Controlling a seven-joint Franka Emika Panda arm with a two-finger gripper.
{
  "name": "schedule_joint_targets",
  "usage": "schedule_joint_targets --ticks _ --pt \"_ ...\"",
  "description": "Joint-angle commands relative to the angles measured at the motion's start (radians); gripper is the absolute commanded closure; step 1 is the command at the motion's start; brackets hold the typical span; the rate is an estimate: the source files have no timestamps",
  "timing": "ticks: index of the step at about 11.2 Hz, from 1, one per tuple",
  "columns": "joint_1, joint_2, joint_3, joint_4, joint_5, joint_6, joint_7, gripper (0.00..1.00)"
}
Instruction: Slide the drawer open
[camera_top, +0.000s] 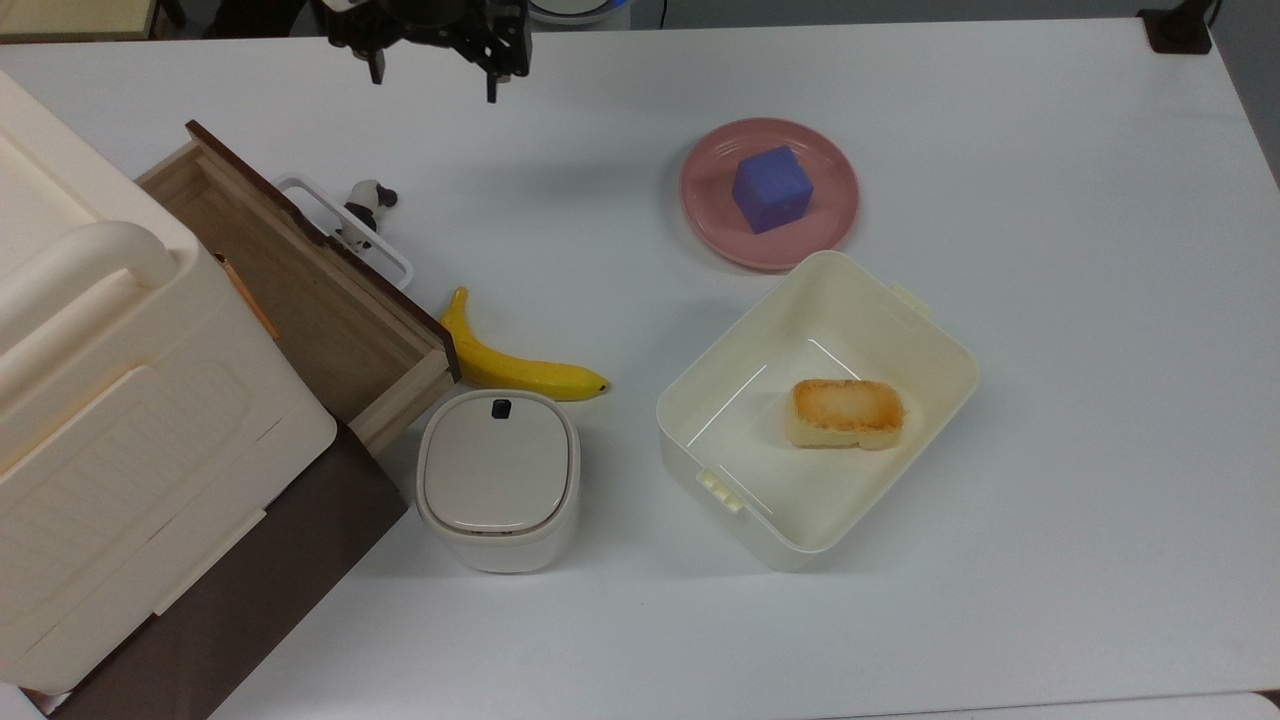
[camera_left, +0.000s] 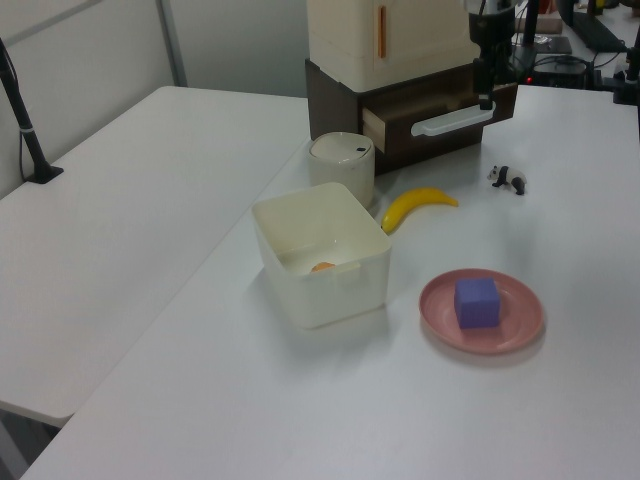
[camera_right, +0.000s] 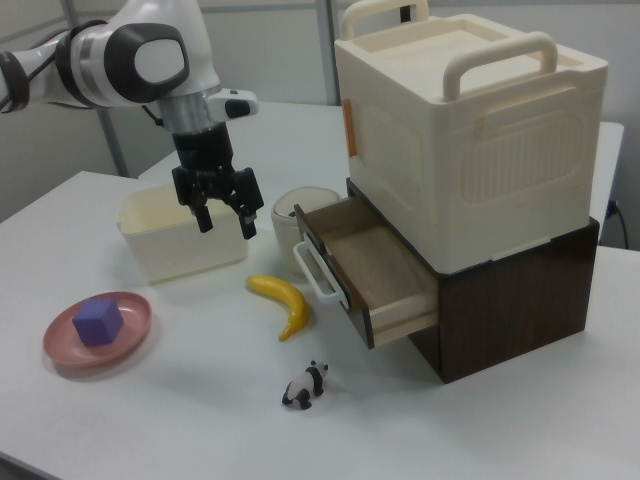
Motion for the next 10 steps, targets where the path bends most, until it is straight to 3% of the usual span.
schedule_joint_targets --ticks 1,5,7,10 --pt "0.003 -0.022 -0.021 0.051 0.060 0.023 0.025 0.00" --pt "0.009 -0.054 -0.021 0.082 0.131 0.049 0.143 0.00" --pt "0.023 -0.056 -0.020 0.081 0.134 0.063 0.219 0.00" --pt "0.023 -0.054 -0.018 0.079 0.134 0.078 0.229 0.00"
